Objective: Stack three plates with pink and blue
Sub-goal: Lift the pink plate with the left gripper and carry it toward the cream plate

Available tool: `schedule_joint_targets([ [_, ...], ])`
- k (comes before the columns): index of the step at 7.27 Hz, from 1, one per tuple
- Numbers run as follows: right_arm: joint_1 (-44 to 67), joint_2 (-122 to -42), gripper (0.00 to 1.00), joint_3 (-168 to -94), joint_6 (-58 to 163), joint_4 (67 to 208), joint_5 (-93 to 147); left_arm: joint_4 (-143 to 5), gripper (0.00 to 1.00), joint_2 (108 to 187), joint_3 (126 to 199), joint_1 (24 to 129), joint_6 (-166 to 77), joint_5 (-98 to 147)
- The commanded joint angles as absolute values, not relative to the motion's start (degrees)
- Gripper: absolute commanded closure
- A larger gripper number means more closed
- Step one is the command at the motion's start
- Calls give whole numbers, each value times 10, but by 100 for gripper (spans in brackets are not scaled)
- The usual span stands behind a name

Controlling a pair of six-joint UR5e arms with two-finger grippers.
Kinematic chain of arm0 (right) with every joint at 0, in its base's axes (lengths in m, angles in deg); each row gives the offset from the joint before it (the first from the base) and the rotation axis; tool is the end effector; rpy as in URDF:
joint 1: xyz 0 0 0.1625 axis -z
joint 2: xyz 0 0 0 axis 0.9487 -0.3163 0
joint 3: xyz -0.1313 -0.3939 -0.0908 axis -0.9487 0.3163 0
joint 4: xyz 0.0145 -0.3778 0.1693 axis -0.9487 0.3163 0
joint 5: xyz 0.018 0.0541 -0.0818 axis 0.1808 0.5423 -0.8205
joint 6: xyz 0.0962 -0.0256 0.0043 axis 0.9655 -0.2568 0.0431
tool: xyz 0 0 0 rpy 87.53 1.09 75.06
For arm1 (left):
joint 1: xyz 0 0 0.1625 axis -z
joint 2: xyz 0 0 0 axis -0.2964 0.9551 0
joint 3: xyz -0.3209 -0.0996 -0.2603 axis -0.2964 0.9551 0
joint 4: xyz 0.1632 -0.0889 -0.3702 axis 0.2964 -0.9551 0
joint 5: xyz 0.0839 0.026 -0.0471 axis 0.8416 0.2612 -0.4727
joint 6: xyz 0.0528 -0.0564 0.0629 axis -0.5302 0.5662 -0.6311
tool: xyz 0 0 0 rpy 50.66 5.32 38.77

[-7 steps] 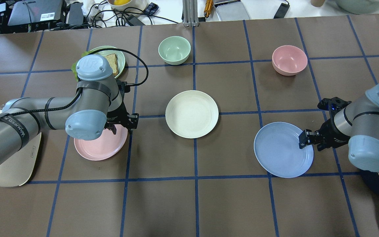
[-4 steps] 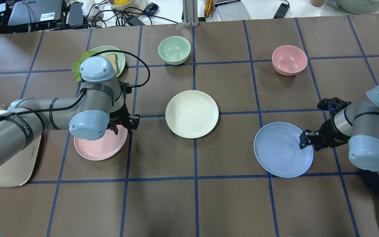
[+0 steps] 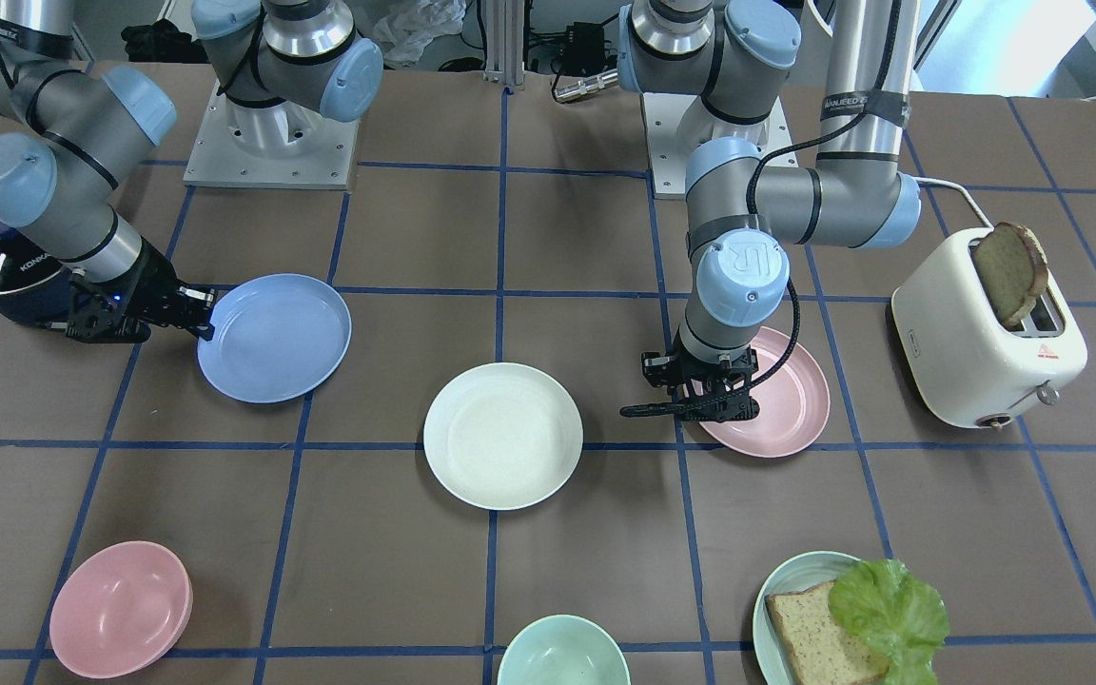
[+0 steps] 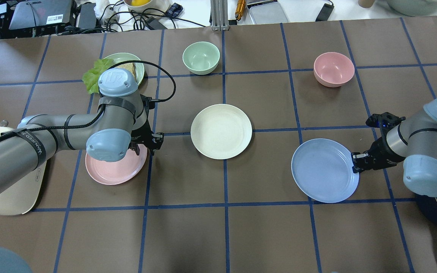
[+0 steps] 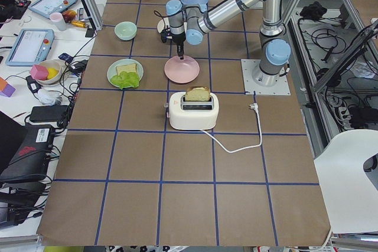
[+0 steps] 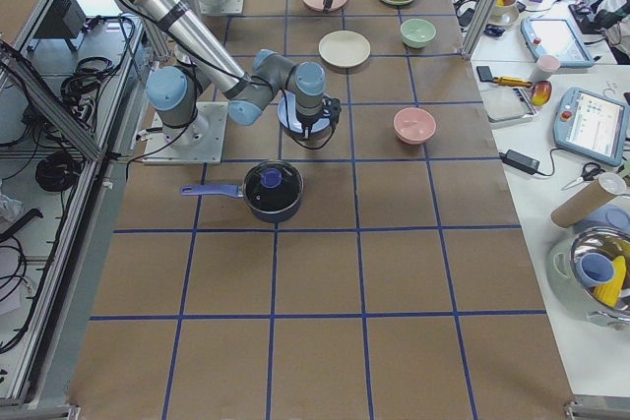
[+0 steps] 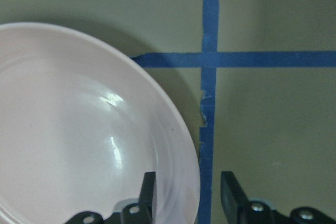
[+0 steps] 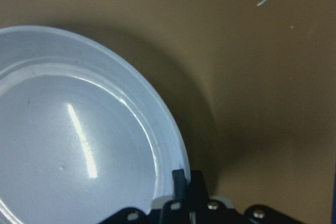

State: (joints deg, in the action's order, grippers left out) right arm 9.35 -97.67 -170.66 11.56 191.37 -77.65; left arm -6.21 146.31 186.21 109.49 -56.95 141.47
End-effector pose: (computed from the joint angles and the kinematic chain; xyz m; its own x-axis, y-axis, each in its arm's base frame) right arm -0.0506 -0.4118 0.1880 -0.9823 0.0714 -0.1730 0.0644 0.9969 0.0458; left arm -0.1432 -0.5026 0.1864 -0.9945 0.0100 -0.1041 -0.0022 0.9932 0.1167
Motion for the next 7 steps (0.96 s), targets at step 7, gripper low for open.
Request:
schedule_joint_targets([
  [7,91,-994,100,-1565,122,1749,-774,-37,100,1472,1827,1122,-574,1493],
])
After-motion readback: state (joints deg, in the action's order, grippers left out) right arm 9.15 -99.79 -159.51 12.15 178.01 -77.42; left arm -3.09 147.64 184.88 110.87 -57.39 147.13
